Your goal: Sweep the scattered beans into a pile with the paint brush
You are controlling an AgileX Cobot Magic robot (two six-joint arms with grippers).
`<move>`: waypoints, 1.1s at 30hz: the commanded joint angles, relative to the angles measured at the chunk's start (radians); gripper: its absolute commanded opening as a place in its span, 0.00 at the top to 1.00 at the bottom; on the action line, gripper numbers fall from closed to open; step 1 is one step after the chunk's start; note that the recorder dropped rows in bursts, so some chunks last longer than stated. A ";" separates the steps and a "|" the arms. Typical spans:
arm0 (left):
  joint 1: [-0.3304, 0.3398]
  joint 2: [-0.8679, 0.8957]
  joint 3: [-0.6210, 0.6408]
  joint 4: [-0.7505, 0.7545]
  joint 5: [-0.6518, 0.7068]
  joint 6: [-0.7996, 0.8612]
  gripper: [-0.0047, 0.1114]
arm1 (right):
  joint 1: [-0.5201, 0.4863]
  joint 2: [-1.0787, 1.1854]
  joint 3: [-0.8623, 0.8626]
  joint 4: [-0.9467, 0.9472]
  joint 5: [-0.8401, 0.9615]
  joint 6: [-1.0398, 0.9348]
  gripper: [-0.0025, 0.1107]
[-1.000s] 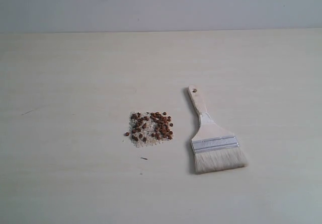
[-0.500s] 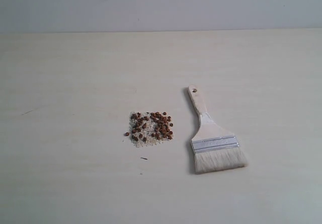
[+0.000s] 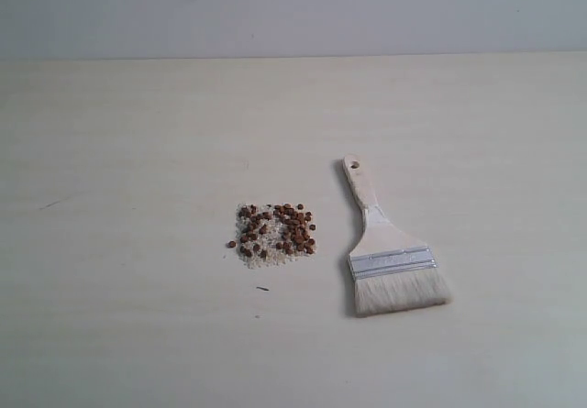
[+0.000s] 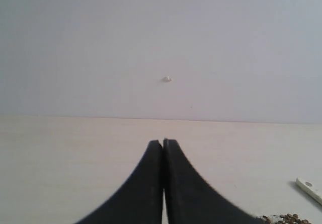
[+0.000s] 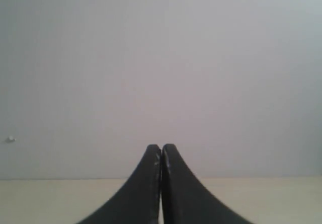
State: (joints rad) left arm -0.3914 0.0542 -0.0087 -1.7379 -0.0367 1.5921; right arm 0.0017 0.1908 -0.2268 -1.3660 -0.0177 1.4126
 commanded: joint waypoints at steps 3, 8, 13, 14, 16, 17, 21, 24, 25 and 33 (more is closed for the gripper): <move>0.002 -0.009 0.003 -0.006 0.001 0.002 0.96 | 0.010 -0.082 0.132 0.006 0.080 0.015 0.98; 0.002 -0.009 0.003 -0.006 0.001 0.002 0.96 | 0.051 -0.161 0.202 0.006 0.158 0.076 0.98; 0.002 -0.009 0.003 -0.006 0.001 0.002 0.96 | 0.051 -0.191 0.210 0.004 0.153 0.137 0.98; 0.002 -0.009 0.003 -0.006 0.001 0.002 0.96 | 0.051 -0.191 0.210 0.006 0.145 0.146 0.98; 0.002 -0.009 0.003 -0.006 0.001 0.002 0.96 | 0.051 -0.191 0.210 0.002 0.138 0.152 0.98; 0.002 -0.009 0.003 -0.006 0.001 0.002 0.96 | 0.051 -0.191 0.210 0.002 0.138 0.152 0.98; 0.002 -0.009 0.003 -0.006 0.001 0.002 0.96 | 0.051 -0.191 0.210 0.002 0.138 0.152 0.98; 0.002 -0.009 0.003 -0.006 0.001 0.002 0.96 | 0.051 -0.191 0.210 0.002 0.138 0.152 0.98; 0.002 -0.009 0.003 -0.006 0.001 0.002 0.96 | 0.051 -0.191 0.210 0.002 0.138 0.152 0.98; 0.002 -0.009 0.003 -0.006 0.001 0.002 0.96 | 0.051 -0.191 0.210 0.002 0.138 0.152 0.98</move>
State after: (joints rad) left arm -0.3914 0.0542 -0.0087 -1.7379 -0.0367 1.5937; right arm 0.0504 0.0061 -0.0196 -1.3617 0.1268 1.5633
